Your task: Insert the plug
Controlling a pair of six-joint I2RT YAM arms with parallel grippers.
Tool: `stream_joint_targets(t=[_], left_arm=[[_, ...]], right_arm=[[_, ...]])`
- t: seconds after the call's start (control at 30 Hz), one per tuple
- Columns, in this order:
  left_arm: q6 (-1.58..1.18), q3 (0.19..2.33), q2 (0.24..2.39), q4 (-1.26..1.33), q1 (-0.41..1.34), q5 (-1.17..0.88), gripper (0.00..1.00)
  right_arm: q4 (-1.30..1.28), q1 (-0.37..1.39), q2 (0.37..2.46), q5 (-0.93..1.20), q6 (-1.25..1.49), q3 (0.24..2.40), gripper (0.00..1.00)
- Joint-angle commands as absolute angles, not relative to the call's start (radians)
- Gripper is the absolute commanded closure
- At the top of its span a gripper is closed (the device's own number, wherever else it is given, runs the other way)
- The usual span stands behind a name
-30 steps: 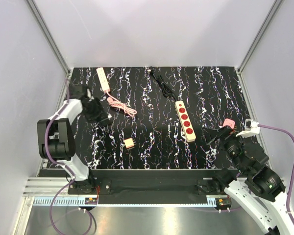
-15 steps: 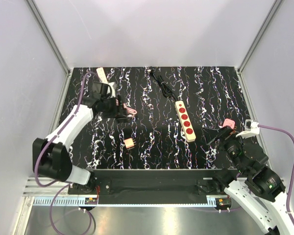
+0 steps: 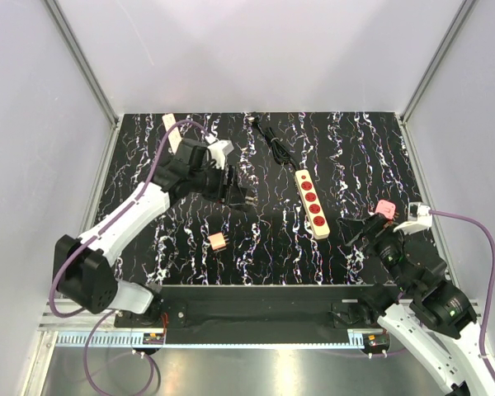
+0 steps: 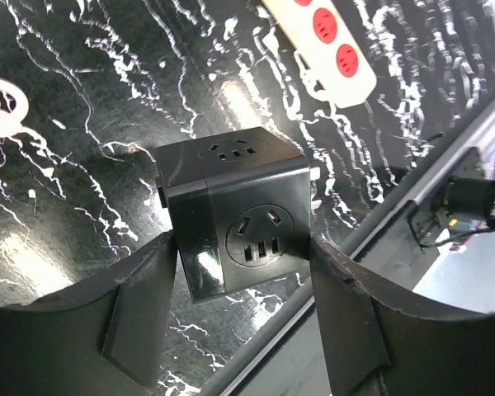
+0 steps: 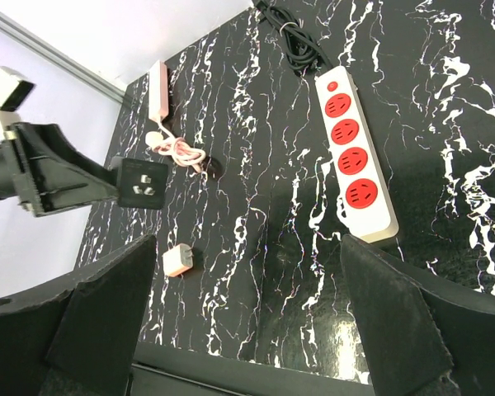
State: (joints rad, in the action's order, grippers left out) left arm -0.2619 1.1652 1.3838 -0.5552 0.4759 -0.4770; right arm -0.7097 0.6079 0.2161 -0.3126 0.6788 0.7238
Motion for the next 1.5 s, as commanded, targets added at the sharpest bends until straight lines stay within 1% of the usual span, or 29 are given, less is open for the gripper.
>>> stream_joint_targets(t=[0.0,0.03,0.1,0.13,0.2,0.3,0.4,0.47,0.5,0.53,0.6,0.63,0.67,0.7,0.77,0.83,0.87,0.93,0.97,1.0,1.03,1.07,1.13,1.17,1.3,1.47], left_arm=[[-0.317,1.190,1.419,-0.503,0.491,-0.325,1.00],[-0.422,1.186,1.433,-0.505,0.491,-0.289,1.00],[-0.536,1.158,1.483,-0.496,0.497,-0.262,1.00],[-0.640,1.151,1.500,-0.483,0.521,-0.252,1.00],[-0.765,1.134,1.549,-0.469,0.569,-0.207,1.00],[-0.872,1.120,1.595,-0.460,0.612,-0.089,1.00],[-1.036,1.105,1.623,-0.459,0.638,-0.043,1.00],[-1.084,1.104,1.634,-0.457,0.647,-0.025,1.00],[-1.115,1.109,1.640,-0.457,0.658,-0.020,0.91],[-1.129,1.118,1.652,-0.457,0.664,-0.018,0.73],[-1.131,1.137,1.661,-0.457,0.679,-0.031,0.31],[-1.117,1.159,1.669,-0.456,0.686,-0.037,0.12],[-1.100,1.169,1.667,-0.459,0.689,-0.037,0.03],[-1.074,1.176,1.667,-0.465,0.692,-0.040,0.01],[-1.049,1.189,1.641,-0.474,0.690,-0.043,0.01],[-0.987,1.207,1.606,-0.486,0.680,-0.063,0.01],[-0.935,1.218,1.592,-0.504,0.657,-0.075,0.01],[-0.876,1.233,1.547,-0.523,0.612,-0.122,0.01],[-0.821,1.235,1.528,-0.531,0.580,-0.133,0.01],[-0.796,1.229,1.493,-0.547,0.499,-0.150,0.01],[-0.778,1.221,1.479,-0.552,0.450,-0.214,0.01],[-0.740,1.213,1.464,-0.552,0.348,-0.257,0.01],[-0.689,1.195,1.428,-0.552,0.261,-0.351,0.01],[-0.652,1.190,1.414,-0.558,0.208,-0.356,0.01],[-0.586,1.161,1.374,-0.578,0.169,-0.310,0.01],[-0.543,1.114,1.388,-0.581,0.155,-0.339,0.01]], right_arm=[[-0.719,0.612,0.206,-0.324,0.689,0.736,0.00],[-0.721,0.614,0.215,-0.324,0.692,0.732,0.00],[-0.721,0.614,0.225,-0.322,0.701,0.729,0.00],[-0.719,0.612,0.245,-0.322,0.703,0.729,0.00],[-0.719,0.614,0.284,-0.316,0.710,0.735,0.00],[-0.719,0.614,0.320,-0.304,0.719,0.741,0.00],[-0.713,0.612,0.356,-0.276,0.729,0.742,0.00],[-0.707,0.614,0.360,-0.265,0.738,0.736,0.01],[-0.700,0.614,0.365,-0.264,0.741,0.732,0.01],[-0.695,0.614,0.365,-0.264,0.742,0.729,0.01],[-0.689,0.614,0.377,-0.262,0.747,0.727,0.01],[-0.689,0.612,0.383,-0.262,0.747,0.727,0.02],[-0.689,0.612,0.391,-0.262,0.750,0.729,0.02],[-0.689,0.614,0.414,-0.262,0.752,0.729,0.03],[-0.689,0.612,0.451,-0.256,0.755,0.733,0.05],[-0.689,0.614,0.553,-0.213,0.738,0.755,0.07],[-0.680,0.614,0.640,-0.190,0.730,0.776,0.08],[-0.649,0.614,0.731,-0.119,0.698,0.790,0.09],[-0.629,0.614,0.779,-0.097,0.689,0.799,0.11],[-0.583,0.615,0.867,-0.071,0.678,0.807,0.11],[-0.562,0.617,0.911,-0.063,0.655,0.818,0.12],[-0.520,0.618,0.995,-0.060,0.644,0.845,0.12],[-0.476,0.644,1.073,-0.045,0.603,0.880,0.12],[-0.435,0.659,1.145,-0.040,0.589,0.922,0.12],[-0.385,0.765,1.337,-0.037,0.442,1.044,0.10],[-0.387,0.833,1.553,-0.044,0.321,1.181,0.09]])
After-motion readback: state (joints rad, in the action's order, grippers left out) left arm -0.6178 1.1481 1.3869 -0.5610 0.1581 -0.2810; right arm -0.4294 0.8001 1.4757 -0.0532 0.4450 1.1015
